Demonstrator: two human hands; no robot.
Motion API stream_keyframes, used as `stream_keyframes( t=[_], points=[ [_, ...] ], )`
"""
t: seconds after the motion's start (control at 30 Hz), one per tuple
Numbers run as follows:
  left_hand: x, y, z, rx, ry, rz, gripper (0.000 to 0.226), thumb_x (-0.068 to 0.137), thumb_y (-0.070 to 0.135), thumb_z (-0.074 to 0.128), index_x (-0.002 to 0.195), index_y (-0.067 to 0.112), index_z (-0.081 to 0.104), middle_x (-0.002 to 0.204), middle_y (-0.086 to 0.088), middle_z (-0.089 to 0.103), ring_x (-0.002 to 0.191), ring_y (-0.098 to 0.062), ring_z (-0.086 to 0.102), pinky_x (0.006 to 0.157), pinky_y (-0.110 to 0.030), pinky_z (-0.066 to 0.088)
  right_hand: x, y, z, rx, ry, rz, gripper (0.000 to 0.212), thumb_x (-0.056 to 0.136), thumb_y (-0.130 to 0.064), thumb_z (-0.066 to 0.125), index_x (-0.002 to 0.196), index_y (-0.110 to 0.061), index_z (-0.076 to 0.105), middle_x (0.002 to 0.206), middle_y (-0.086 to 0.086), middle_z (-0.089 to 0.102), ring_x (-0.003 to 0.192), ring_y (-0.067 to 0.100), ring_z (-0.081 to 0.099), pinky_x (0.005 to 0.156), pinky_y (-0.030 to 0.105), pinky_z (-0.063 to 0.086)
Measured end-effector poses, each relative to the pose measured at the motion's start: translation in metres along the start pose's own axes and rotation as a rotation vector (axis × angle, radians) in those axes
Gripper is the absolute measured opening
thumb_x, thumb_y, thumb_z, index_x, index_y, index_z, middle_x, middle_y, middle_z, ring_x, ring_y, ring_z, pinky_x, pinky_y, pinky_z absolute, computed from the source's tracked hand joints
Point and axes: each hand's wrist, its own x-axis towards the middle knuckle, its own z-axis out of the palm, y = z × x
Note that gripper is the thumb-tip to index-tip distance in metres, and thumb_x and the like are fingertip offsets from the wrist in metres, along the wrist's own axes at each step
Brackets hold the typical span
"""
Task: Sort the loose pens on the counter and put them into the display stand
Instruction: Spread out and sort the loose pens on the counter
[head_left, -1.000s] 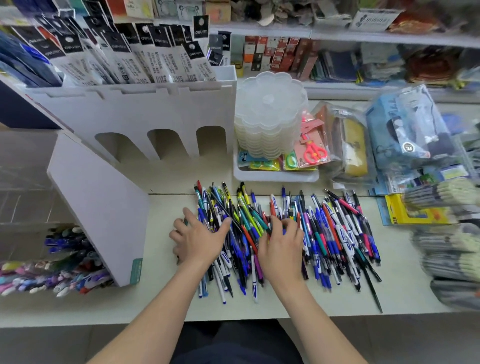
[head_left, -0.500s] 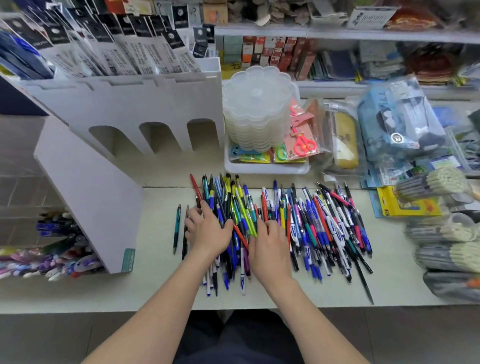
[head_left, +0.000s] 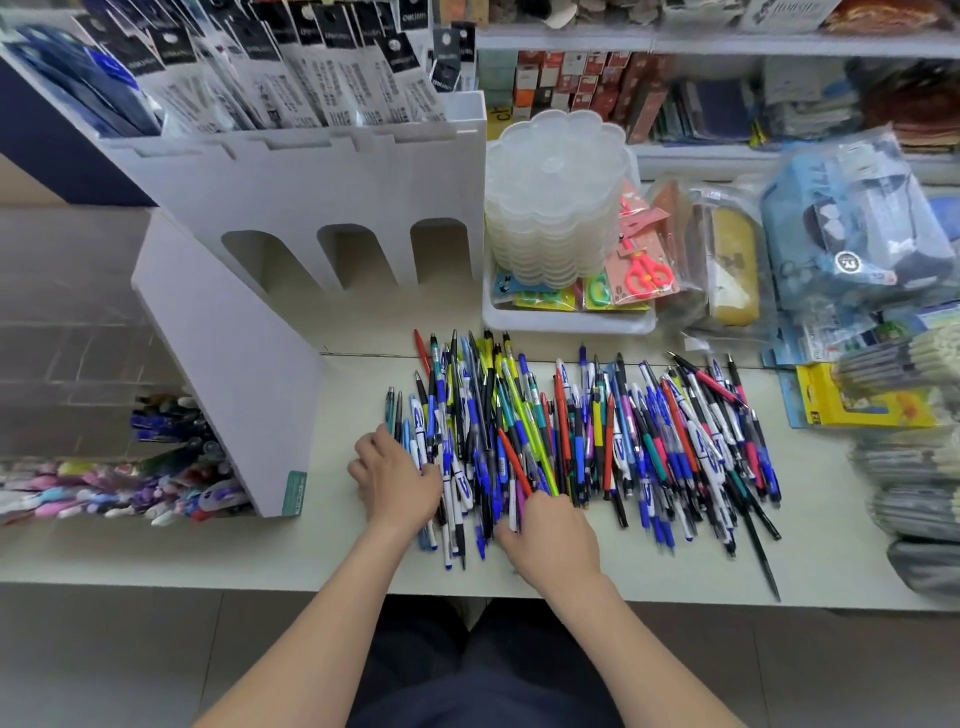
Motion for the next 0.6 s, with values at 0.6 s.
stream_keyframes(
  t=[0.6],
  points=[
    [-0.007,-0.026,-0.010,-0.178,-0.006,0.192,0.070,0.096,0.019,0.072,0.157,0.015,0.036,0.141,-0.008,0.037,0.127,-0.033,0.047,0.111,-0.043,0.042,-0.001,-0.004,-0.003,0.118,0.350,-0.085,0.023,0.105,-0.038,0.062,0.098,-0.019,0.071,0.072,-0.008,0.067,0.063,0.012,0.063,0.059,0.033,0.057]
  ],
)
